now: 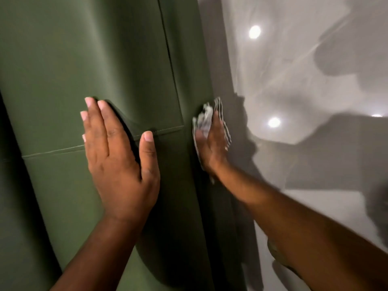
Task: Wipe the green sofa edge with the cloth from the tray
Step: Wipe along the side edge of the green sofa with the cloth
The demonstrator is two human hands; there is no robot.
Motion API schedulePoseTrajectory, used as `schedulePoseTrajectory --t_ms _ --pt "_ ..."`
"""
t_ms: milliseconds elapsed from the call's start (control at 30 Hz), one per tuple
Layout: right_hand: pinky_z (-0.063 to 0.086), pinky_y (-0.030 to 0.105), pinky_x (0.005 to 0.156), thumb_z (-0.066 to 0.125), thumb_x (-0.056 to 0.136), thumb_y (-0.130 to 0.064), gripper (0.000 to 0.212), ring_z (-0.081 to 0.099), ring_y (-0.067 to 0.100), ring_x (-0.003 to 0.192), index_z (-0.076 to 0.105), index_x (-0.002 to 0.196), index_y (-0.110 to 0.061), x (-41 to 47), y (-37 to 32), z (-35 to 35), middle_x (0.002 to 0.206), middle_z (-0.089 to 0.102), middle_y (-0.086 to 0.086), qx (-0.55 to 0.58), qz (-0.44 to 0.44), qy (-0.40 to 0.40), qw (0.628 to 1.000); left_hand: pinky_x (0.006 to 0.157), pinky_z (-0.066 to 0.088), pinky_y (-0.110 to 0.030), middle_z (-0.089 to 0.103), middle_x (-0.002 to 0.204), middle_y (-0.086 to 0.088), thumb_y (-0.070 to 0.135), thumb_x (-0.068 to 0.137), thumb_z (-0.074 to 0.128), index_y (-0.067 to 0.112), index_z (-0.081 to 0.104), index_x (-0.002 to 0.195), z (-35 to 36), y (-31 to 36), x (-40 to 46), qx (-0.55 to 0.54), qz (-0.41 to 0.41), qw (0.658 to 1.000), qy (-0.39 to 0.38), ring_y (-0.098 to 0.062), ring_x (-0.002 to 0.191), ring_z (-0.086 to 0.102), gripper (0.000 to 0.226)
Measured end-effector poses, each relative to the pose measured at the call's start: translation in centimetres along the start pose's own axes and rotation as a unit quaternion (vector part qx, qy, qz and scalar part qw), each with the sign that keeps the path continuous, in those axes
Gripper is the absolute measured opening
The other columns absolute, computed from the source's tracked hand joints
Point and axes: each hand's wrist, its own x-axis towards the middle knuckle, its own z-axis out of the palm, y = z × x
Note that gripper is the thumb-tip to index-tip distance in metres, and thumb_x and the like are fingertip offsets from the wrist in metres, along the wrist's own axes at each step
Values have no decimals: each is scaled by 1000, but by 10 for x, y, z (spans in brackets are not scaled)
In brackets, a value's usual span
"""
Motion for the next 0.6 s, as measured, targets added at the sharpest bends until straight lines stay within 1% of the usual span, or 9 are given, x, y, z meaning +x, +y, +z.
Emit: schedulePoseTrajectory --t_ms 33,100,200,300,367,433,467,533,600 --pt "20 53 119 31 87 -63 81 20 27 148 12 153 -20 28 -9 0 162 21 9 14 14 0 1000 126 8 -41 10 165 -20 39 103 38 2 14 155 0 0 0 2 1 1000 1 -33 154 6 68" --pt "23 53 119 26 86 -66 83 24 29 147 13 153 -19 82 -27 -3 161 22 10 37 14 -12 999 126 10 -44 12 164 -22 39 103 37 0 14 155 2 0 1 3 6 1000 9 -35 154 8 68" --pt "20 56 120 22 94 -60 71 19 30 148 8 153 -23 127 -45 -8 163 17 9 41 6 -32 999 126 10 -43 15 162 -26 37 103 36 -4 17 153 5 -1 1 14 19 999 24 -38 152 11 67" --pt "20 50 120 27 93 -55 71 22 28 147 16 152 -17 91 -37 -2 161 24 11 42 8 2 999 125 9 -43 15 162 -25 36 103 36 -4 17 153 6 -1 0 19 16 999 27 -37 153 11 67" --pt "20 46 120 32 90 -58 75 26 25 146 22 151 -17 25 -13 0 159 29 11 48 55 23 997 125 11 -46 14 163 -23 39 103 36 -1 16 154 5 0 -1 21 11 999 25 -35 153 10 68" --pt "15 45 122 30 88 -61 76 16 17 149 16 152 -24 -39 18 -1 162 20 3 58 82 -5 995 125 11 -47 13 164 -22 40 103 35 0 15 154 5 -1 -2 16 12 999 25 -34 154 9 68" --pt "12 46 122 30 90 -59 73 10 14 150 11 152 -26 -56 30 -2 163 15 0 52 81 -18 995 125 11 -47 13 164 -22 40 103 35 0 15 154 5 0 -2 15 14 999 25 -34 154 9 68" --pt "12 47 122 31 92 -52 70 8 14 150 10 153 -23 -58 45 1 164 13 0 37 71 -18 997 125 12 -47 14 163 -23 40 102 35 -1 16 154 6 1 -1 18 18 999 25 -35 153 10 69" --pt "17 49 120 32 92 -55 72 16 18 149 15 152 -21 -37 40 2 162 21 4 36 65 2 997 125 14 -48 15 163 -23 41 102 35 -2 16 154 6 1 -1 16 20 999 26 -35 153 11 69"
